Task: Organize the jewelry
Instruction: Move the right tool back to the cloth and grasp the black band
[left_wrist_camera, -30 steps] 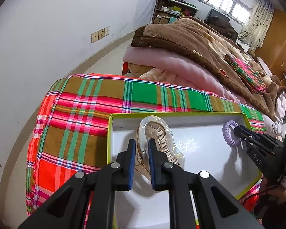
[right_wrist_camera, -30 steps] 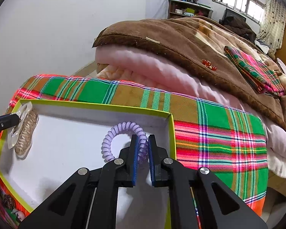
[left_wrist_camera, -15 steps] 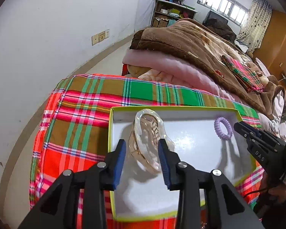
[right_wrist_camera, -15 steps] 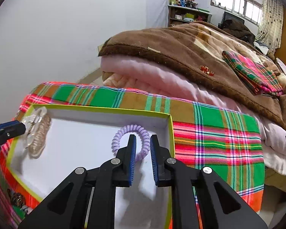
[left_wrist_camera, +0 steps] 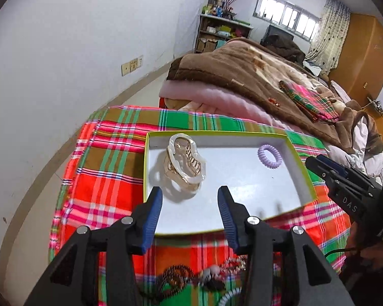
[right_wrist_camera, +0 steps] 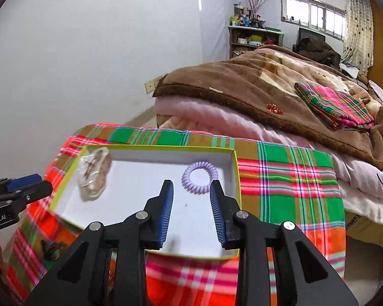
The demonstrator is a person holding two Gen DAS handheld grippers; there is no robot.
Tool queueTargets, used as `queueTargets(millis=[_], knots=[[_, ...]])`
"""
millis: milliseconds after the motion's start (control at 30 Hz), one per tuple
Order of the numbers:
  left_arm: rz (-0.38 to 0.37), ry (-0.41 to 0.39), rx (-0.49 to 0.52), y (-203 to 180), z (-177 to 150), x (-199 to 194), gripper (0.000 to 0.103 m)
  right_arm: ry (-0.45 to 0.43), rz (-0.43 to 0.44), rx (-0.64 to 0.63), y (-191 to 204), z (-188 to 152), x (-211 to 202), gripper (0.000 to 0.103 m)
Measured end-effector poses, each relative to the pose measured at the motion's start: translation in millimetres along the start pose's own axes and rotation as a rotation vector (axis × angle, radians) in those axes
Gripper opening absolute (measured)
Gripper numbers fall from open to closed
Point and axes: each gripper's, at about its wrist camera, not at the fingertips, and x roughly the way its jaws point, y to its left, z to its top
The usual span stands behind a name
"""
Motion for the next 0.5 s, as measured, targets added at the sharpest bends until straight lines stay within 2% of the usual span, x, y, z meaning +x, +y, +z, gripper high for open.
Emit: queueTargets(millis=[133, 400, 500], knots=[[0.026, -0.057, 0.028, -3.4, -10.2, -18.3, 0.048, -0.025, 0.018, -0.004, 5.3, -10.8, -19.5, 0.031], [0.002, -0.07, 0.012, 3.2, -31.5, -37.0, 0.052, -0.034, 0.043, -0.016, 13.6, -38.9, -45.3, 0.033], [-0.001, -0.084, 0.001, 9.3, -40.7, -41.2, 0.052, -0.033, 0.048, -0.02, 14.2, -48.4, -52.1, 0.04]])
